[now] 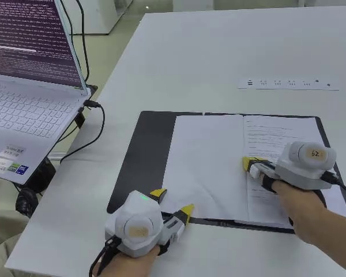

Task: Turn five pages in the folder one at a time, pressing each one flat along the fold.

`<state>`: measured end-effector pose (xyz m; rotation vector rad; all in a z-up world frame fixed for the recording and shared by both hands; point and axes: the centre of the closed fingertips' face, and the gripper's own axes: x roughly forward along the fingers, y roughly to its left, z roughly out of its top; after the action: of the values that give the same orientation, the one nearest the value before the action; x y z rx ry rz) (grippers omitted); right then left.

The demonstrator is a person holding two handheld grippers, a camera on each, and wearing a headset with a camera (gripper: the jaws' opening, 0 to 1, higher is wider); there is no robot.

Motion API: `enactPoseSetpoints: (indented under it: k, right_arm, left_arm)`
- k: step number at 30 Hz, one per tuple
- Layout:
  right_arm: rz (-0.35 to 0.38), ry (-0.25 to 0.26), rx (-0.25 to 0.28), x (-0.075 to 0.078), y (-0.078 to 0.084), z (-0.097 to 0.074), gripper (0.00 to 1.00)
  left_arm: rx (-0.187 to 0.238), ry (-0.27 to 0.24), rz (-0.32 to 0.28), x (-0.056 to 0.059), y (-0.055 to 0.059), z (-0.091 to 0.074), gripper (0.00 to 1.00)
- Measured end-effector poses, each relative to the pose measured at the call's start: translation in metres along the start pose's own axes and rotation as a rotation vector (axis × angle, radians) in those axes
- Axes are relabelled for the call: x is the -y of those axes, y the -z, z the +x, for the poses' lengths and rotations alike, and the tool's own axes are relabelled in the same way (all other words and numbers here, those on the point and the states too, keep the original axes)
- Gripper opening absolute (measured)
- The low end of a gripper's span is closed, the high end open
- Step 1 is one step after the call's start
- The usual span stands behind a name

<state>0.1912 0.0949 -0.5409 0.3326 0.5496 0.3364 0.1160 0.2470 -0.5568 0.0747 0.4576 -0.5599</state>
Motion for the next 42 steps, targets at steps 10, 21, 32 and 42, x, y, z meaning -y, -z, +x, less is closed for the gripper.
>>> enactPoseSetpoints:
  k: [10, 21, 32, 42]
  right_arm:
    - [0.008, -0.011, -0.016, -0.005, 0.017, -0.017, 0.00]
    - [0.015, -0.027, -0.032, -0.016, 0.039, -0.041, 0.00]
    - [0.016, -0.041, -0.067, -0.026, 0.058, -0.062, 0.00]
    - [0.021, -0.078, -0.136, -0.040, 0.080, -0.089, 0.00]
  left_arm:
    - [0.000, 0.000, 0.000, 0.000, 0.000, -0.001, 0.40]
    - [0.004, -0.002, -0.002, 0.001, -0.001, -0.002, 0.40]
    - [0.003, -0.002, -0.002, 0.001, -0.001, -0.002, 0.40]
    - [0.000, -0.002, 0.000, 0.002, -0.001, -0.001, 0.40]
